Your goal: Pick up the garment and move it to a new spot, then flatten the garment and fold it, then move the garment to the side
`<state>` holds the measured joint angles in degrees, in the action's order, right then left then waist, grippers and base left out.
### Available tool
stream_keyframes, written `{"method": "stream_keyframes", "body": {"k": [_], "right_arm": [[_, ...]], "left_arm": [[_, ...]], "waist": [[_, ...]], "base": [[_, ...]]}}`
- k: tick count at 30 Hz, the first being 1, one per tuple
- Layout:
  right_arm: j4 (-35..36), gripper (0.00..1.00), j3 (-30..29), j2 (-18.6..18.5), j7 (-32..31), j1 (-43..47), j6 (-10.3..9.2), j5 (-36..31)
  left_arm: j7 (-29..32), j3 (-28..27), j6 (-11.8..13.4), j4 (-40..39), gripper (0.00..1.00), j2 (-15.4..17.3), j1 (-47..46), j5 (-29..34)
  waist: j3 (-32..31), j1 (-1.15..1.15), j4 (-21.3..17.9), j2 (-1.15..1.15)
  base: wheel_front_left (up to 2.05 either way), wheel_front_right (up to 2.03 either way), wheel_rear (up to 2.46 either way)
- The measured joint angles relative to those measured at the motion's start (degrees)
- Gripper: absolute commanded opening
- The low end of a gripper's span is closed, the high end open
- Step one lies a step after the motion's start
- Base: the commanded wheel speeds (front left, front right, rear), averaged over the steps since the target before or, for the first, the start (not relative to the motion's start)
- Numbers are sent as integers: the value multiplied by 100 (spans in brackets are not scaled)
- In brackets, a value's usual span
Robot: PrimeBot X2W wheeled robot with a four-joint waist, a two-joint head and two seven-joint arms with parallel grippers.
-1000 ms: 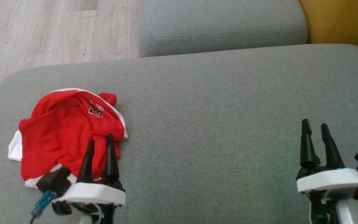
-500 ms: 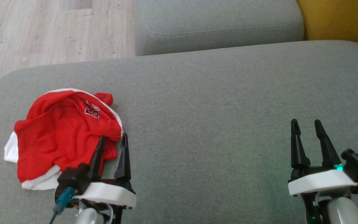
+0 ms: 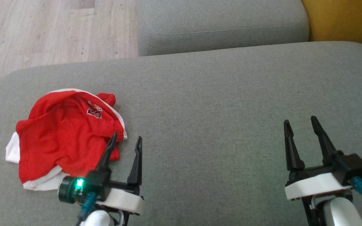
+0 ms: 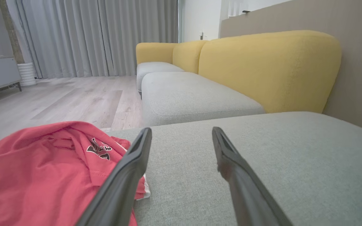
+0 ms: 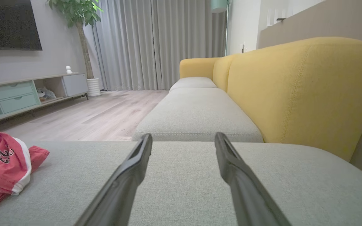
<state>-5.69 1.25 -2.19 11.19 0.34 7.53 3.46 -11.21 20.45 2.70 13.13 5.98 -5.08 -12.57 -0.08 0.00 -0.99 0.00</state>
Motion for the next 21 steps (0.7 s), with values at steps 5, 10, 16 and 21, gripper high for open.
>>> {"method": "stream_keyframes", "body": {"k": [5,10,16,21], "right_arm": [[27,100,69,-4,84,1,0,-428],[102,100,118,-5,151,1,0,-793],[166,100,96,-7,263,29,0,-520],[115,100,-121,-7,320,155,0,296]], "left_arm": [[-75,248,191,81,100,88,-72,506],[-156,446,318,163,100,146,-149,851],[-256,141,234,-115,100,-59,-134,272],[-325,-223,-34,-221,100,-212,52,-175]], "waist": [[-22,0,34,0],[-38,0,50,0],[-58,0,64,0],[-101,0,56,0]], "base": [[0,0,0],[0,0,0],[0,0,0],[0,0,0]]}}
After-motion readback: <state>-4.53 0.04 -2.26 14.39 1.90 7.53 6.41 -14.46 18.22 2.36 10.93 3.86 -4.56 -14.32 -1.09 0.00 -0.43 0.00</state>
